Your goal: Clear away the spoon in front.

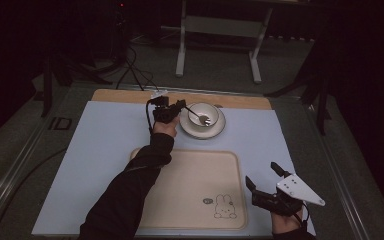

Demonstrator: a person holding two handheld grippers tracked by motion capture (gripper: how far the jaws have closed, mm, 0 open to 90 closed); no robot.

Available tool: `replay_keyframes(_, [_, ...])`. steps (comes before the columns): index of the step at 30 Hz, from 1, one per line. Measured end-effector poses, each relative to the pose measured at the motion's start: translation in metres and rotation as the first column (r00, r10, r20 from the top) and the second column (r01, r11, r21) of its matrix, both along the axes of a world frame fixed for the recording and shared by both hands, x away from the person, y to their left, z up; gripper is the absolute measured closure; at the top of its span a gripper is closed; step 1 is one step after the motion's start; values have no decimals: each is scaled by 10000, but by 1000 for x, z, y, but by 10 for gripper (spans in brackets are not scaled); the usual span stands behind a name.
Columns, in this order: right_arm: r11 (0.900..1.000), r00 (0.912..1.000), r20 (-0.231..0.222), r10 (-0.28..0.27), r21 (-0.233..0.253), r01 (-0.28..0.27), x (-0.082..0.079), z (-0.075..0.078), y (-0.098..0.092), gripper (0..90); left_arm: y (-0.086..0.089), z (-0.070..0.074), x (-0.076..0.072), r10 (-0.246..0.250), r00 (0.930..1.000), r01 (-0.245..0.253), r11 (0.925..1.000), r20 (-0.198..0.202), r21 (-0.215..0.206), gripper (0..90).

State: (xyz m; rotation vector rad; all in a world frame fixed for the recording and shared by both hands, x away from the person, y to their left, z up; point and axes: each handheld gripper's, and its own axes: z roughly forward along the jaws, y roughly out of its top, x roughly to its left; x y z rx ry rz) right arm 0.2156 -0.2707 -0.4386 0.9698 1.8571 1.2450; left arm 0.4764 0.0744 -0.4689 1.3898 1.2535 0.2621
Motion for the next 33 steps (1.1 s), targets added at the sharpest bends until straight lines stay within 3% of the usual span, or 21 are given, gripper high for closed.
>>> replay_keyframes(7, [10000, 10000, 51, -29, -8, 29, -1, 0, 0, 110, 2, 19, -6, -353, 9989, 347, 9991, 293, 223, 894])
replay_keyframes(18, [10000, 10000, 66, -51, 16, 51, -1, 0, 0, 110, 9, 51, -22, -1105, 9918, 1060, 9919, 646, 699, 895])
replay_keyframes(31, [9999, 9999, 57, -103, 6, 103, 0, 0, 0, 110, 30, 73, -41, -1504, 9852, 1449, 9870, 822, 688, 896])
replay_keyframes(33, [9999, 9999, 62, -110, -3, 110, 0, 0, 0, 110, 36, 81, -48, -1683, 9813, 1613, 9839, 935, 774, 895])
